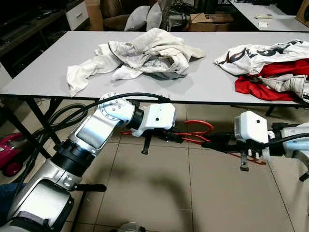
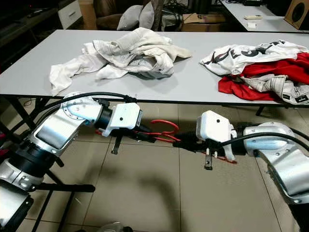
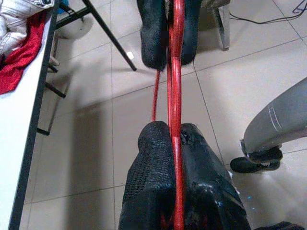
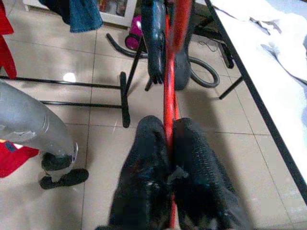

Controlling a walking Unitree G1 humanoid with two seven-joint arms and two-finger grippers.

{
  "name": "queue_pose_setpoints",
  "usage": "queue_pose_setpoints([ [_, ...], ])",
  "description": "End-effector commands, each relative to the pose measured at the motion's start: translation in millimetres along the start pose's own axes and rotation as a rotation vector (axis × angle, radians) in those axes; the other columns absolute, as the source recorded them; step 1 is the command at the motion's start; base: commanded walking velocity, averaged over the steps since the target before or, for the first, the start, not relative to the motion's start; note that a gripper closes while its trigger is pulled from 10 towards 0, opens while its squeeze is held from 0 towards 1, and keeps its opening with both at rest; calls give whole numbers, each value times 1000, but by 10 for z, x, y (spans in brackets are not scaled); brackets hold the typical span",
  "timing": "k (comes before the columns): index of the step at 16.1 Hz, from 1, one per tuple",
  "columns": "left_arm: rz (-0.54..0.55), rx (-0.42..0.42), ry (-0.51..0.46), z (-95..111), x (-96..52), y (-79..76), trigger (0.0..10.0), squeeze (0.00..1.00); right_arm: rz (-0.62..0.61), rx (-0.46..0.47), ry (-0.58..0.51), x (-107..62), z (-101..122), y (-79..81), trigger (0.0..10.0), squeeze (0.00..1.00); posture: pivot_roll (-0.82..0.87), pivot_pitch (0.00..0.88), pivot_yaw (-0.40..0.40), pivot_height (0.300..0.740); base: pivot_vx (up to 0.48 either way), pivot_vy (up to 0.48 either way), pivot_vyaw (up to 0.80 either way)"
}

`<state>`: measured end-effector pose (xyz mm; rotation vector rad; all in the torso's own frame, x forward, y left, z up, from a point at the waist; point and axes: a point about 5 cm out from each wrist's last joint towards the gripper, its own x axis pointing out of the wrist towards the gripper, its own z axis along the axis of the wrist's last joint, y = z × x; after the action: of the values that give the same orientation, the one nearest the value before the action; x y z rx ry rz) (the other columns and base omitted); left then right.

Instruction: Hang hanger

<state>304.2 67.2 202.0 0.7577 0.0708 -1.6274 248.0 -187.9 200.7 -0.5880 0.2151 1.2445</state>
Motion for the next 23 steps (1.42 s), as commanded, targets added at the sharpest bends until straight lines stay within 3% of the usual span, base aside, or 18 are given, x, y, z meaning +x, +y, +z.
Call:
queue_pose_setpoints([
  [1,-6,51,-20,140,-18,52,0,0,-13,-14,0,16,32,-28,0,0,-71,4,89,740,0,0,0],
  [2,-3,49,-27,154,-13,57,0,0,-16,-19,2,27,27,-25,0,0,-70,3,90,740,0,0,0],
  [3,-1,47,-38,174,-15,67,0,0,-19,-26,10,40,14,-23,745,0,-71,0,91,740,0,0,0],
  [4,1,46,-42,182,-18,73,0,0,-31,-24,18,46,-1,-27,10000,0,-71,0,92,740,0,0,0],
  [5,0,47,-42,183,-20,77,0,0,-39,-2,7,53,-7,-32,10000,557,-71,0,94,740,0,0,0],
  [6,-3,52,-38,182,-22,77,0,0,-42,11,8,56,-13,-35,10000,1000,-71,0,94,740,0,0,0],
  [7,-4,53,-37,180,-22,77,0,0,-49,-6,22,58,-22,-37,10000,1000,-72,0,95,740,0,0,0],
  [8,-6,54,-38,181,-22,76,0,0,-60,-24,36,62,-34,-44,10000,843,-72,0,95,740,0,0,0],
  [9,-9,54,-38,184,-24,74,0,0,-61,-26,40,65,-40,-44,10000,0,-72,0,95,740,0,0,0],
  [11,-15,56,-36,190,-25,76,0,0,-71,-7,27,69,-38,-60,10000,0,-73,0,96,740,0,0,0],
  [12,-16,57,-37,191,-26,74,0,0,-67,-3,22,70,-34,-59,8667,0,-73,0,96,740,0,0,0],
  [13,-20,57,-46,203,-26,68,0,0,-62,5,15,73,-31,-59,1922,0,-73,0,93,740,0,0,0],
  [14,-22,58,-52,213,-26,65,0,0,-57,18,8,79,-34,-59,0,0,-73,0,93,740,0,0,0],
  [23,8,69,-35,196,-53,94,0,0,-25,31,-2,78,-31,-60,0,0,-77,0,80,740,0,0,0],
])
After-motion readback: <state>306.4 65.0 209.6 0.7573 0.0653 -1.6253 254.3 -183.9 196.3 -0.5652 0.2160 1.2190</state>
